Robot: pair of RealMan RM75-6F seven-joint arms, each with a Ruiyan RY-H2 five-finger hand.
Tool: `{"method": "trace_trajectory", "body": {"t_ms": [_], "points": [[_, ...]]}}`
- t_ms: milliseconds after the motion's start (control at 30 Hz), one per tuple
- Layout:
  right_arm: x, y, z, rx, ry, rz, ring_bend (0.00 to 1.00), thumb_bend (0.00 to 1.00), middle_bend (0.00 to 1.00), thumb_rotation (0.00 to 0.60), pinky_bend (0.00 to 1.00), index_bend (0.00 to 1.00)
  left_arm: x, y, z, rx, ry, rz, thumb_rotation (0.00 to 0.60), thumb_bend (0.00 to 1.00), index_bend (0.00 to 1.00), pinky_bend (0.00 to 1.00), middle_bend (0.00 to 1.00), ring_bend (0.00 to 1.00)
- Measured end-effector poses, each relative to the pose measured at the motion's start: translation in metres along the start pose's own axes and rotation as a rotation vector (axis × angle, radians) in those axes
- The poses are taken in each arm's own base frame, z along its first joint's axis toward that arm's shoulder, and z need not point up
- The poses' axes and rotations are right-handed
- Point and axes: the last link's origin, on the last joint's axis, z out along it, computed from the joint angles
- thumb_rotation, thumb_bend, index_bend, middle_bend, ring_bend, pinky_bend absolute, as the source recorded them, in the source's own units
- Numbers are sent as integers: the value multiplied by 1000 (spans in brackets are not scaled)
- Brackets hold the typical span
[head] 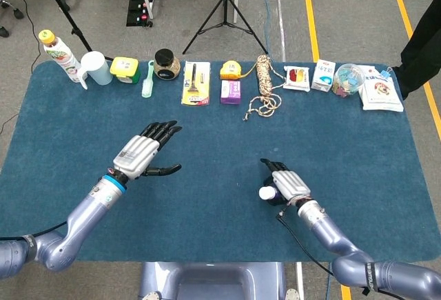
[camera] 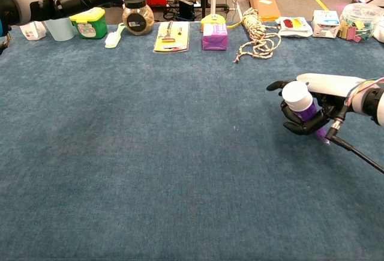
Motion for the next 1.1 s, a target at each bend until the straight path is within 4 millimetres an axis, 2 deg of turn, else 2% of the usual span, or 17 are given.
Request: {"method": "trace_trajectory", "body": {"t_ms": [167,333,433,867,1100], "points": [[10,-2,0,2,26,-7,0,382,0,600,0,0,0,-3,0,0,7,14,0,0,0,0,0,0],[24,-4,-1,6,58,-16,0,183,0,600,0,0,1,-4,0,0,15,13,0,0,0,0,0,0],[32,-5,-2,5,78,-15,0,136,0,600,0,0,-1,-5,-1,0,12,14,0,0,0,0,0,0],[63,0,-16,-13,172,-40,0,127,0,600,0,0,-5,-8,-4,10,14,39,0,0,0,0,0,0],[73,13,-29,-27,286,-85,0,126,0,600,0,4,-2,-23,-19,83,51,110,0,0,0,0,0,0]]}}
